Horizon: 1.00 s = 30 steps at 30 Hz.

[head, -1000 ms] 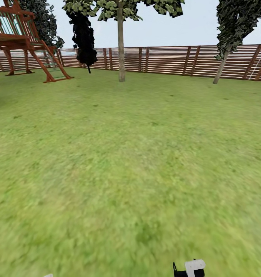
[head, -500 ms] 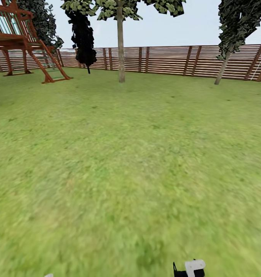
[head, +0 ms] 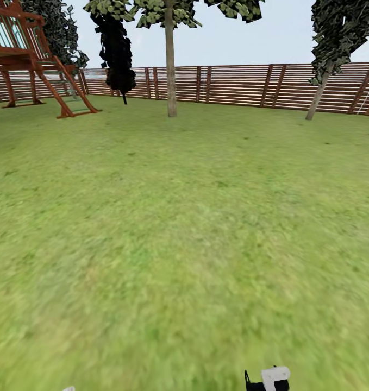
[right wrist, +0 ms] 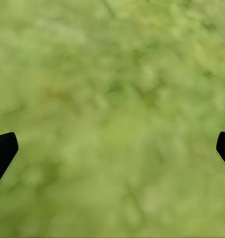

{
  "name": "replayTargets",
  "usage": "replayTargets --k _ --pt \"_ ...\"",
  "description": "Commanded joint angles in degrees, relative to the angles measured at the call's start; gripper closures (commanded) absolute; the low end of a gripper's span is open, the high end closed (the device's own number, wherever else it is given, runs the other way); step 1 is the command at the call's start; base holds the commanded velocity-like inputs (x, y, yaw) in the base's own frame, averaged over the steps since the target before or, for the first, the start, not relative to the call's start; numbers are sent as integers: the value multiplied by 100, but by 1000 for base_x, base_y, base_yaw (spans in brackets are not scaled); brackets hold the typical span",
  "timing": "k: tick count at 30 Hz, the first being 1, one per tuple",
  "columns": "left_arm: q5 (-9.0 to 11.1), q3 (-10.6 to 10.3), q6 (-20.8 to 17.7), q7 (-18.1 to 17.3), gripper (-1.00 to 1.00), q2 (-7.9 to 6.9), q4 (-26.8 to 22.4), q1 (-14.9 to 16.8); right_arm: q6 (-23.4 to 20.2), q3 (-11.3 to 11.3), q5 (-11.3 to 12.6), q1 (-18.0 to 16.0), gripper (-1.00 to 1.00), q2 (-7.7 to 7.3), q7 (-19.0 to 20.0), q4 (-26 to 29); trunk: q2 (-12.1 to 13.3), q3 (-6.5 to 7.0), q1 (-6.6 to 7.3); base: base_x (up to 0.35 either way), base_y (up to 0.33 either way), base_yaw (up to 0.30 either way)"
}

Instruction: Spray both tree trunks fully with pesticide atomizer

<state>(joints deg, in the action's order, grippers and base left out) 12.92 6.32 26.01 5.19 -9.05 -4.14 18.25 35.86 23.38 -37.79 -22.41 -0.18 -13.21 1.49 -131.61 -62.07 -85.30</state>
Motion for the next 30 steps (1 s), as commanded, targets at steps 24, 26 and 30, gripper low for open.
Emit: replayTargets --k 24,26,30 --pt "0 1 0 0 100 0 -2 -3 0 0 0 0 -100 0 1 0 0 0 0 340 0 0" --pt "0 1 0 0 100 0 0 -3 0 0 0 0 -100 0 1 0 0 0 0 339 0 0" --pt "0 3 0 0 100 0 -2 1 0 0 0 0 -100 0 0 0 0 0 0 339 0 0"
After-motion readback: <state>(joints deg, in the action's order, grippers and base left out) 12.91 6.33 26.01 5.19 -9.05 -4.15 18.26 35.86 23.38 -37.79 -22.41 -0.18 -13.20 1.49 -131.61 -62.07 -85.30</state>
